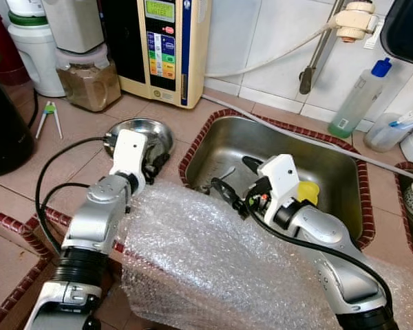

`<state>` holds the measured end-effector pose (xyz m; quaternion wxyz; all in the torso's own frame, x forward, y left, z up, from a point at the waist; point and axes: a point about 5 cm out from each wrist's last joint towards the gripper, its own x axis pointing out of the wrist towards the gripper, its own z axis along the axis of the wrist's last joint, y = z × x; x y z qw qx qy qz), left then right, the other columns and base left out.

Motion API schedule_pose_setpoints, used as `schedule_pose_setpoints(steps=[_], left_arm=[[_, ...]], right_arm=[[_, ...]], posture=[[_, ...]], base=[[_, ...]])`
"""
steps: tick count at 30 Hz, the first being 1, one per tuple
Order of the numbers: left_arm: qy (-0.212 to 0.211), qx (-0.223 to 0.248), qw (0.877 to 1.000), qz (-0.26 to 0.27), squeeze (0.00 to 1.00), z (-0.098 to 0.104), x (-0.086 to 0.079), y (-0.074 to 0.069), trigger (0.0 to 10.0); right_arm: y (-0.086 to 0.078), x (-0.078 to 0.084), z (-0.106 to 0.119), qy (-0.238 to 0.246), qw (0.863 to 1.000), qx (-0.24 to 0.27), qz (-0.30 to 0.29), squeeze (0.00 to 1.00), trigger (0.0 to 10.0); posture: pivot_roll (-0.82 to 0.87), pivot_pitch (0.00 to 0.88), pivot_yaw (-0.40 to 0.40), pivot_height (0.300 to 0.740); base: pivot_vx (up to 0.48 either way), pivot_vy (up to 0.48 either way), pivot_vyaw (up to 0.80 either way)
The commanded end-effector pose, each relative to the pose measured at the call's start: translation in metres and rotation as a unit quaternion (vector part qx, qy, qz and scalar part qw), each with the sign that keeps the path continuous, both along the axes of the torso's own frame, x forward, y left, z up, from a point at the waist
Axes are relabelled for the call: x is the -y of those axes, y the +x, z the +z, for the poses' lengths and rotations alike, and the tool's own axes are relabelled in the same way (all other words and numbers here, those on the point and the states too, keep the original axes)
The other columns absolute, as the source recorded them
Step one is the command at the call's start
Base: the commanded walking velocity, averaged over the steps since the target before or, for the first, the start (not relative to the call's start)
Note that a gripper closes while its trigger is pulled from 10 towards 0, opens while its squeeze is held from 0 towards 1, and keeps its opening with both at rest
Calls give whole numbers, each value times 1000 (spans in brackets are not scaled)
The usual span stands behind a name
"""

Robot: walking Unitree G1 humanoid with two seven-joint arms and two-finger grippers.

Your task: Kitchen organization

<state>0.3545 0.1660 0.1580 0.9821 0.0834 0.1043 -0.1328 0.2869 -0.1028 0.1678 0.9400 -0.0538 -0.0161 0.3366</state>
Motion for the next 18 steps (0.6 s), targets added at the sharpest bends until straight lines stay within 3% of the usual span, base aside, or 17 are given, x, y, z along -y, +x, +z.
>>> schedule_pose_setpoints(steps=[1,18], left_arm=[[12,-9,1000,0,0,2,-4,2,0],[25,-5,1000,-10,0,9,-13,4,0]], right_arm=[[2,2,-2,-6,1000,-3,-4,0,10000],[5,1,-3,-11,1000,-3,-3,0,10000]], posture=[[77,92,-75,740],[81,86,-82,740]], base=[[0,0,0],[0,0,0]])
